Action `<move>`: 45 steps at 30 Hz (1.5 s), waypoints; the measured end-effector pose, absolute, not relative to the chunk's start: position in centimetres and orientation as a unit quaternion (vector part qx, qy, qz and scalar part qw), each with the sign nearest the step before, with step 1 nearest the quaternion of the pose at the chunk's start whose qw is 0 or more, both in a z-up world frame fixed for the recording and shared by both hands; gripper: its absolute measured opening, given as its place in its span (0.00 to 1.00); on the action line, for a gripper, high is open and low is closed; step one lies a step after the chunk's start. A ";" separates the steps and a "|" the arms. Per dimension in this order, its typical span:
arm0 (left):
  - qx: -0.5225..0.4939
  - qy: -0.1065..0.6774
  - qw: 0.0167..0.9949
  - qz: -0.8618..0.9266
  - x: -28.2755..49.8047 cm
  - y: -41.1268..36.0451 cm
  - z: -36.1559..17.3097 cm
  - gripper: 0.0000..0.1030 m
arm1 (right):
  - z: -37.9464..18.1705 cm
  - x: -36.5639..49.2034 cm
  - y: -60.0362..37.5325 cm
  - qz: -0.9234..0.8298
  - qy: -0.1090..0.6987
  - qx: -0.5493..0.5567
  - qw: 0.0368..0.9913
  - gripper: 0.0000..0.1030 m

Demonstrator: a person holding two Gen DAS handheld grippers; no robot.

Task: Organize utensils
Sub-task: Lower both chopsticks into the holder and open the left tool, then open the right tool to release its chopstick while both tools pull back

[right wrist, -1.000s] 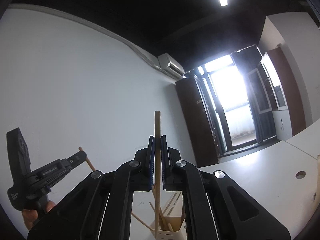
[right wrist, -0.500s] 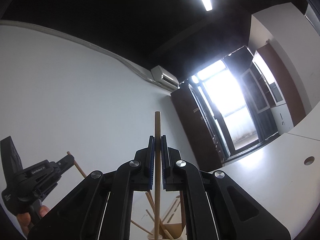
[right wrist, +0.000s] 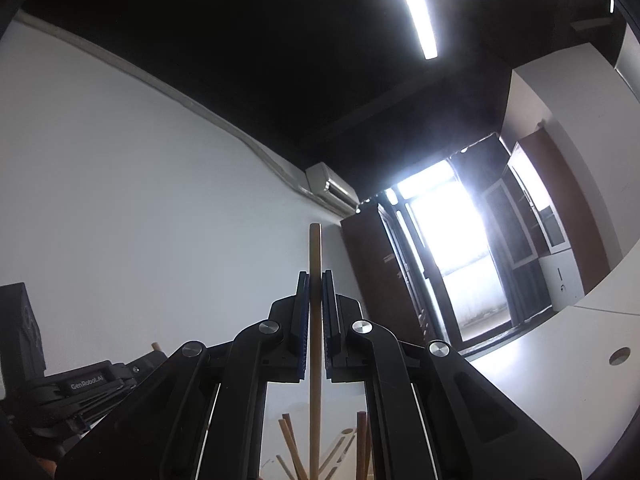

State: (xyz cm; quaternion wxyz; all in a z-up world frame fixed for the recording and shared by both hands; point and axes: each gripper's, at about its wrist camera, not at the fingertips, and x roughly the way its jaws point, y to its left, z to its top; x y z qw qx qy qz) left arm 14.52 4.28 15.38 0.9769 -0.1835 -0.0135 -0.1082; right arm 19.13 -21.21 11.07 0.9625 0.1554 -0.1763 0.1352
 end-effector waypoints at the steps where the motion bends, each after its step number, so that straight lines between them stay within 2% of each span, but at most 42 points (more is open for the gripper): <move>1: -0.182 -0.012 0.977 -0.107 14.6 4.2 15.2 0.06 | 10.6 19.4 -21.3 0.132 -0.178 0.156 0.962 0.07; 7: -0.157 0.004 0.982 -0.105 14.6 3.3 15.3 0.06 | 10.3 21.1 -20.2 0.133 -0.137 0.125 0.974 0.07; 12: -0.135 0.023 0.985 -0.108 15.2 2.8 15.7 0.06 | 11.0 20.1 -19.0 0.149 -0.142 0.087 0.975 0.07; 18: -0.086 0.083 0.988 -0.096 17.2 1.9 15.0 0.06 | 11.3 22.6 -17.4 0.169 -0.054 0.028 0.984 0.07; 23: -0.091 0.143 0.980 -0.108 18.9 2.5 14.1 0.06 | 11.4 24.0 -18.2 0.174 -0.010 0.046 0.984 0.07; 27: -0.096 0.157 0.977 -0.111 19.4 3.2 14.0 0.06 | 12.1 24.3 -18.5 0.196 0.023 0.052 0.979 0.07; 45: -0.073 0.190 0.972 -0.118 21.0 3.4 15.0 0.06 | 12.4 22.9 -14.9 0.172 0.043 0.009 0.984 0.07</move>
